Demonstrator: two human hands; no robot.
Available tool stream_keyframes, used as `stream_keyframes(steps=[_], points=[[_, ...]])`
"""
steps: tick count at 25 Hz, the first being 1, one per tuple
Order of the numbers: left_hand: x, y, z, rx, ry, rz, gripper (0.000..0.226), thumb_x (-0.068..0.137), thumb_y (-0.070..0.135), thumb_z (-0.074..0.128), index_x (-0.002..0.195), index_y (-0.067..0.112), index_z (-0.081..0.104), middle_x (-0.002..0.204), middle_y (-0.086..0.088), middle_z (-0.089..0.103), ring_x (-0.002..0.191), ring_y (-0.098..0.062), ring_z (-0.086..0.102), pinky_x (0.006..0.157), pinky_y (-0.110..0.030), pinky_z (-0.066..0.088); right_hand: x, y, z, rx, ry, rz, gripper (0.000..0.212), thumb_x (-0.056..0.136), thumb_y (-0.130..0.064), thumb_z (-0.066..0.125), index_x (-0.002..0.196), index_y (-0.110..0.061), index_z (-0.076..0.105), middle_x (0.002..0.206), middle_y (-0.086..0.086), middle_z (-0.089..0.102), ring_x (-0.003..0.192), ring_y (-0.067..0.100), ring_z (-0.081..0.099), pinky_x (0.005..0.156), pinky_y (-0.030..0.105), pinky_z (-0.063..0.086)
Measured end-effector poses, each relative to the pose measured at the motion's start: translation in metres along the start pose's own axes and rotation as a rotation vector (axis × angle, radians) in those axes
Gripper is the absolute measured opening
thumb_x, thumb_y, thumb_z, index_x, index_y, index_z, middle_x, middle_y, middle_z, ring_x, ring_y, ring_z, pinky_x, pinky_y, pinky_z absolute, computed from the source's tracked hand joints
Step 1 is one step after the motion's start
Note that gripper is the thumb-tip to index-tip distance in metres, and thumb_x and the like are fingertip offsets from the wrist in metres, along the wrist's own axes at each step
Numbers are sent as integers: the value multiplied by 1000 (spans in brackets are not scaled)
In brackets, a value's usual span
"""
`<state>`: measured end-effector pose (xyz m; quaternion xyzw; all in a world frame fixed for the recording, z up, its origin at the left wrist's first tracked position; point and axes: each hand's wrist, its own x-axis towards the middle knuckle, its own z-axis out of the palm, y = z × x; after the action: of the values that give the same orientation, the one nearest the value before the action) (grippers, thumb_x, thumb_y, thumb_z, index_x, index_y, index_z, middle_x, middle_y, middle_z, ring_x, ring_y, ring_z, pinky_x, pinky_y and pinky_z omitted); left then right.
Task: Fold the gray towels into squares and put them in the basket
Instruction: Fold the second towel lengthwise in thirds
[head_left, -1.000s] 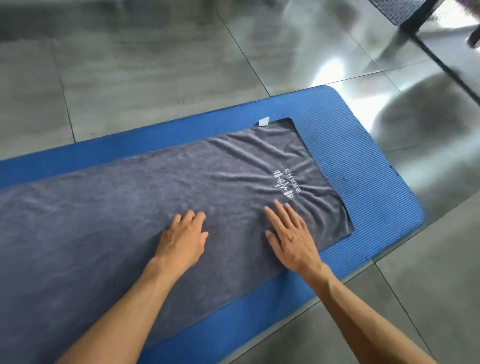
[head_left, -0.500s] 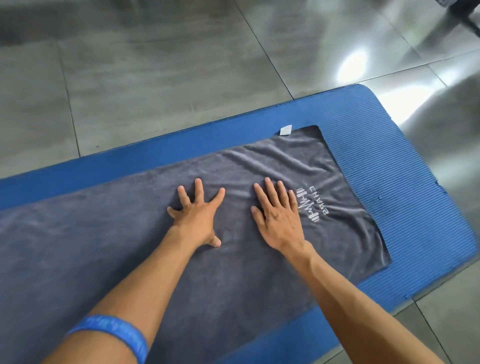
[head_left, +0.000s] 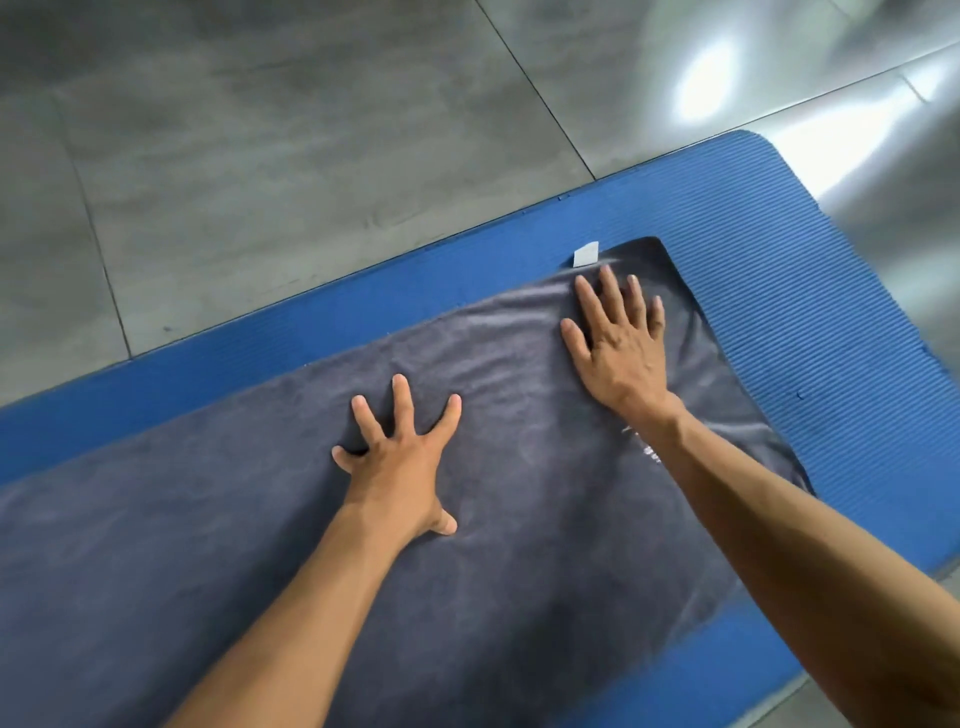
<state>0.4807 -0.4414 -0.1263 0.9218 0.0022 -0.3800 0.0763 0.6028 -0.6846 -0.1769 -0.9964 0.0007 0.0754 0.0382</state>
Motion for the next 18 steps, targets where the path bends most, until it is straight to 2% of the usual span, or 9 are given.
stream_keyframes(steps=[1, 4, 7, 9, 11, 13, 16, 18], points=[[0, -1, 0, -1, 4, 2, 133, 66, 45, 86, 147, 47, -20, 150, -10, -42, 136, -58, -25, 104, -74, 24, 2, -1, 2, -3, -11, -2, 66, 98, -63, 19, 157, -35, 7, 166, -3, 0, 153, 25, -5, 121, 51, -6], [-1, -1, 1, -6, -7, 3, 134, 66, 43, 86, 147, 47, -20, 149, -9, -43, 136, -57, -26, 104, -75, 22, 35, 10, -8, 96, -80, 167, 75, 94, -70, 17, 157, -34, 3, 166, -2, -4, 152, 26, -10, 119, 55, -9], [1, -1, 2, -13, 4, 6, 134, 66, 44, 86, 147, 48, -19, 149, -10, -43, 136, -57, -25, 103, -76, 22, 39, 13, -17, 106, -56, 217, 75, 97, -65, 17, 158, -26, 1, 166, 1, -9, 152, 27, -12, 120, 57, -8], [1, -2, 2, -18, 5, 12, 133, 65, 45, 87, 146, 49, -19, 149, -9, -43, 137, -56, -25, 103, -76, 22, -4, 3, -8, 111, 54, 144, 70, 100, -57, 21, 159, -23, 4, 166, 2, -5, 152, 28, -7, 121, 52, -5], [0, -2, 3, -29, 5, 16, 133, 64, 45, 87, 146, 51, -18, 149, -7, -43, 138, -55, -25, 103, -76, 22, -78, 11, 9, 104, 21, 27, 66, 100, -54, 24, 158, -26, 12, 166, 0, 4, 153, 26, 0, 123, 44, -2], [2, -3, 2, -22, 15, 16, 133, 63, 46, 87, 145, 53, -17, 150, -6, -42, 139, -54, -25, 103, -76, 22, -121, 51, 15, 38, -20, -8, 67, 98, -61, 21, 157, -31, 15, 166, -4, 9, 153, 24, 3, 123, 43, 1], [1, 0, -1, -27, -3, -6, 136, 61, 45, 89, 143, 56, -19, 149, -3, -44, 139, -53, -24, 101, -77, 24, -107, 110, 3, -25, -62, 167, 72, 96, -67, 18, 158, -32, 9, 166, -4, 4, 153, 26, -2, 123, 49, -1], [2, 2, -2, -31, 5, -5, 138, 59, 45, 90, 142, 57, -19, 149, -2, -44, 139, -53, -24, 101, -77, 25, -99, 107, -7, -28, 5, 258, 71, 98, -61, 20, 158, -25, 11, 166, 0, 3, 152, 29, -2, 122, 51, 0]])
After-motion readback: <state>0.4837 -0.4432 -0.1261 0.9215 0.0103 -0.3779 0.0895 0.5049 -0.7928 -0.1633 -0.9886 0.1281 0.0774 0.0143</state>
